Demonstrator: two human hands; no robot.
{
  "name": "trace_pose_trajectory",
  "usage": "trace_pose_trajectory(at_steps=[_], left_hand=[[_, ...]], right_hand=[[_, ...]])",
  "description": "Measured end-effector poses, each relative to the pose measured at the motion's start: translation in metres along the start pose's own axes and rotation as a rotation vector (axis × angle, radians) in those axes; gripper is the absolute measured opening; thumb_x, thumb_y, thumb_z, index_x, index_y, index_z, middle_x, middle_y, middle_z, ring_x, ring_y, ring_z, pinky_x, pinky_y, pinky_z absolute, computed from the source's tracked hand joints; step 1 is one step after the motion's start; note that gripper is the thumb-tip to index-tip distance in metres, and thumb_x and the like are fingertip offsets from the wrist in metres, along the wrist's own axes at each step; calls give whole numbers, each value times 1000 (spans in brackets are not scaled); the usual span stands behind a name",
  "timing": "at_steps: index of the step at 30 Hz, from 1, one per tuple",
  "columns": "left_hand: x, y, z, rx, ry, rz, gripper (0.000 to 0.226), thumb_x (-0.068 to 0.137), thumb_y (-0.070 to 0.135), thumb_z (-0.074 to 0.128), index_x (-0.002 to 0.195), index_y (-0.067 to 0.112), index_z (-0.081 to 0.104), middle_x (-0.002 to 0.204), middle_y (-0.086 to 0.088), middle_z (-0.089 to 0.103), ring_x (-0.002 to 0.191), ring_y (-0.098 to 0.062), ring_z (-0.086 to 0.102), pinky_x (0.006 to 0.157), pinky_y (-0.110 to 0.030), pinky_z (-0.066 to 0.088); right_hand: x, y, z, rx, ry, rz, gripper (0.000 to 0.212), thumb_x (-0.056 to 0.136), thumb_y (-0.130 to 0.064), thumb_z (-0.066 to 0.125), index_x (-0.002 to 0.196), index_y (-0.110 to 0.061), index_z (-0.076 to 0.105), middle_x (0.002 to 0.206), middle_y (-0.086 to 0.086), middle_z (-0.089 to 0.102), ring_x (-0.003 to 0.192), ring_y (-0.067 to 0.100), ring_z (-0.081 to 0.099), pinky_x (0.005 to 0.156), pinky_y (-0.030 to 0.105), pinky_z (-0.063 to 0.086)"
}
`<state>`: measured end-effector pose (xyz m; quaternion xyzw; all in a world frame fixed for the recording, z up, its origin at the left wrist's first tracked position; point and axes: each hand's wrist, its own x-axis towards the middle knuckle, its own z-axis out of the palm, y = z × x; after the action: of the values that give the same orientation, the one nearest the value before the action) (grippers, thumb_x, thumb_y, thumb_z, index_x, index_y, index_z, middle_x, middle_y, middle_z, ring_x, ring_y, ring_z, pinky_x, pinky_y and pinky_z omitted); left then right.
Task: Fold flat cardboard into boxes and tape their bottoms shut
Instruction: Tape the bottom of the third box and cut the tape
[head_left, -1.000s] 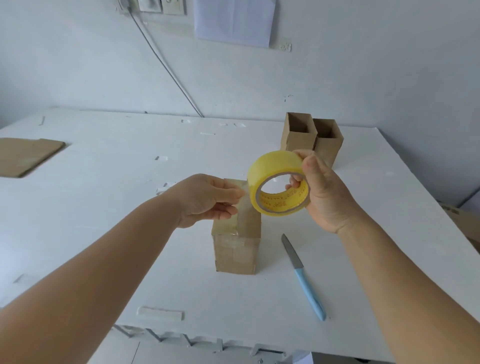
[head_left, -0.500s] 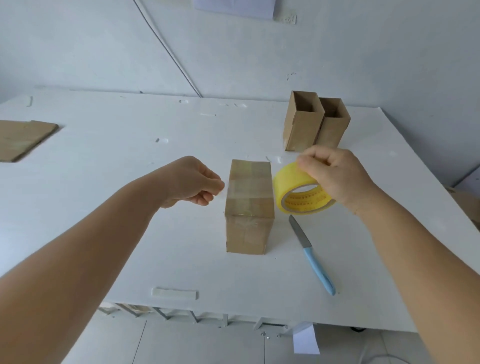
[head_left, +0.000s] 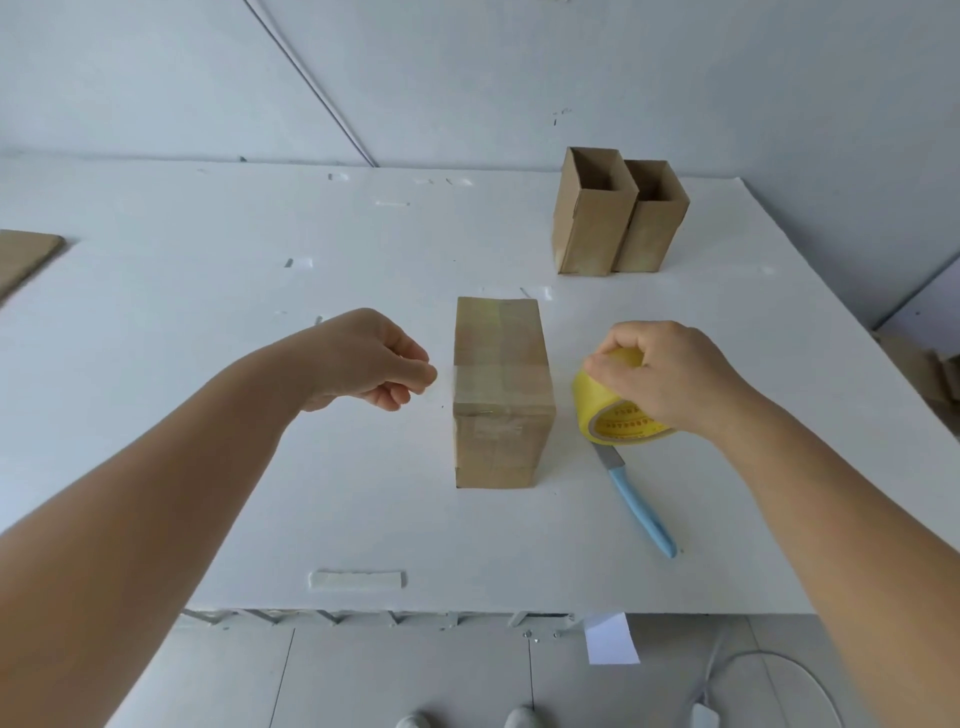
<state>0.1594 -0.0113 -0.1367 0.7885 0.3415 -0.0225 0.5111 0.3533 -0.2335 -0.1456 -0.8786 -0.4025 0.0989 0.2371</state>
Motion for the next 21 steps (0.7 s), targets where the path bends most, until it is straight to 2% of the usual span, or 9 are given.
trace_pose_trajectory(at_steps=[11, 18, 21], left_hand=[[9, -12, 3, -53, 8, 23, 10, 78, 11, 75, 85, 6, 68, 61, 2, 68, 58, -10, 63, 59, -22, 54], [20, -26, 10, -69, 9, 43, 12, 79, 12, 74, 87, 7, 68, 61, 3, 68, 60, -11, 64, 69, -28, 57], [24, -35, 17, -110, -30, 38, 10, 81, 11, 72, 87, 7, 67, 62, 5, 67, 62, -10, 64, 68, -26, 57]], right_hand=[[0, 4, 12, 28, -2, 2, 15, 83, -49, 59, 81, -34, 62, 82, -7, 60, 80, 16, 54, 59, 25, 38], [0, 9, 21, 45, -6, 13, 16, 85, -46, 60, 82, -31, 64, 81, -8, 60, 75, 10, 53, 58, 24, 38], [-1, 13, 29, 85, -23, 26, 15, 86, -45, 60, 82, -31, 64, 81, -9, 61, 75, 8, 53, 58, 23, 39]])
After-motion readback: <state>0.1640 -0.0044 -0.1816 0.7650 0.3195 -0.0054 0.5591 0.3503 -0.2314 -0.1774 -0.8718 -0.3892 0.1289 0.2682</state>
